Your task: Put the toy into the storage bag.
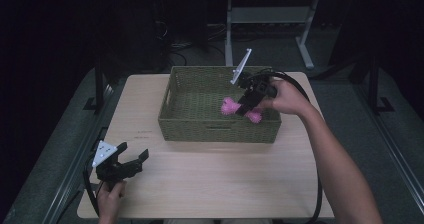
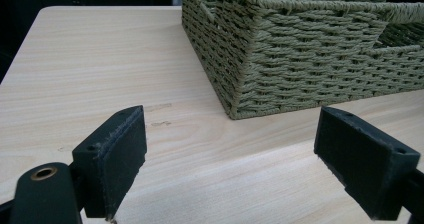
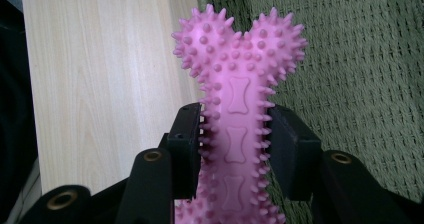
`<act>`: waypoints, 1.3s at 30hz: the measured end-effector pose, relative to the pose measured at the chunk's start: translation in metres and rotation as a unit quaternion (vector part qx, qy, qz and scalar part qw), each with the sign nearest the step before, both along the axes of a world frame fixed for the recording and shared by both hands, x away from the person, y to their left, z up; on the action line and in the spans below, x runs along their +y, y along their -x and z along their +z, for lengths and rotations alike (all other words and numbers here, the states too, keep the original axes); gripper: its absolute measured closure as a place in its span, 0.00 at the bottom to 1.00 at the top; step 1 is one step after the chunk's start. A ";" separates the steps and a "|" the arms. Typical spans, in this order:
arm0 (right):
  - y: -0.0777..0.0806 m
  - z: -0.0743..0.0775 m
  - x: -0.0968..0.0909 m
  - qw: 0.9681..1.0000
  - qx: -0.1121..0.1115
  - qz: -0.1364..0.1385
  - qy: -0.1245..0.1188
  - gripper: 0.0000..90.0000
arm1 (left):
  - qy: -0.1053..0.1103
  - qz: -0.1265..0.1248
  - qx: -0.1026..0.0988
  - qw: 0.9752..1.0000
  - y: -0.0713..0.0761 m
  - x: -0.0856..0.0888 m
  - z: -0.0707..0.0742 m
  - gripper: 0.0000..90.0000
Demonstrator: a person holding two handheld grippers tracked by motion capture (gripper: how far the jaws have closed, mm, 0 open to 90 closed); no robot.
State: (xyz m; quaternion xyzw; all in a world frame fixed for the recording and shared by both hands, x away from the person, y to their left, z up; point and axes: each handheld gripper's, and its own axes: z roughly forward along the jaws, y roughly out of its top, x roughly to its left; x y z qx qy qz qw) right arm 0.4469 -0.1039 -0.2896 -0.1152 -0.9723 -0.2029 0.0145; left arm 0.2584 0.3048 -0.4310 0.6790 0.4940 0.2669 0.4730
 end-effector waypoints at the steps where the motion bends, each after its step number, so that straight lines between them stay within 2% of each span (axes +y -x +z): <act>1: -0.002 0.000 0.000 1.000 0.001 0.000 0.002 0.65 | 0.001 0.001 0.000 1.000 0.000 0.000 0.000 0.14; 11: -0.019 -0.003 0.004 1.000 0.010 -0.002 0.004 0.64 | 0.003 0.003 -0.002 1.000 0.000 0.002 0.000 0.14; 15: -0.026 -0.006 0.004 1.000 0.010 -0.007 -0.003 0.64 | 0.002 0.004 -0.002 1.000 0.000 0.003 0.001 0.14; 28: -0.044 -0.025 0.003 0.999 0.025 -0.022 0.000 0.64 | 0.001 0.003 -0.003 1.000 -0.001 0.003 0.000 0.14; 39: -0.052 -0.045 0.000 0.999 0.043 -0.032 0.005 0.64 | 0.000 0.002 -0.003 1.000 -0.001 0.001 0.000 0.14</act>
